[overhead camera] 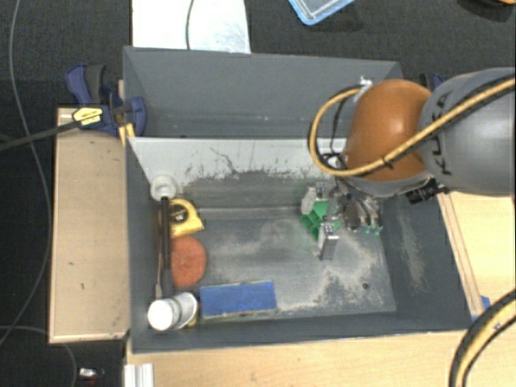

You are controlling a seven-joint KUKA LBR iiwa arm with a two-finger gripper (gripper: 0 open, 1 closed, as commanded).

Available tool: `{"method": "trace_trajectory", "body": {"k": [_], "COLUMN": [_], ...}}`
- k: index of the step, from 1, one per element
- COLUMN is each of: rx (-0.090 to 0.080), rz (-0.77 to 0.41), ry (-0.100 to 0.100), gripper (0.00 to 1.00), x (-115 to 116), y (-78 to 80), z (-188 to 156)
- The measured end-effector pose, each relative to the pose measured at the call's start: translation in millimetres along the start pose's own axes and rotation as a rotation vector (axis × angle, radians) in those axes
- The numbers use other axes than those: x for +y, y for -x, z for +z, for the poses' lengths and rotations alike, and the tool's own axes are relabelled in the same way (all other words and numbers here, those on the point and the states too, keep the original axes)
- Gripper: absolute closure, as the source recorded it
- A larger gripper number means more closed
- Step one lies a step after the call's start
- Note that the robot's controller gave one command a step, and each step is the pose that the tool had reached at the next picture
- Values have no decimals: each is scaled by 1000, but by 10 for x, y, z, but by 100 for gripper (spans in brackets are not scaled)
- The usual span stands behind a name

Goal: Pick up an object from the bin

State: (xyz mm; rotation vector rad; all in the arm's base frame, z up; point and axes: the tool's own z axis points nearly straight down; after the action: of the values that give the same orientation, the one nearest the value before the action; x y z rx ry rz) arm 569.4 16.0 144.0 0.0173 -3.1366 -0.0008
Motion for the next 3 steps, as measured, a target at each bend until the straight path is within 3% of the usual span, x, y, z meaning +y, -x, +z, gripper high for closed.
{"method": "trace_trajectory", "body": {"k": [1, 2, 3], "rx": [-8, -27, -10], "rz": [0, -74, -17], "ry": [0, 0, 2], "gripper": [0, 0, 0], "x": [-1, -789, -962], "y": [16, 178, 61], "z": [-48, 497, 356]}}
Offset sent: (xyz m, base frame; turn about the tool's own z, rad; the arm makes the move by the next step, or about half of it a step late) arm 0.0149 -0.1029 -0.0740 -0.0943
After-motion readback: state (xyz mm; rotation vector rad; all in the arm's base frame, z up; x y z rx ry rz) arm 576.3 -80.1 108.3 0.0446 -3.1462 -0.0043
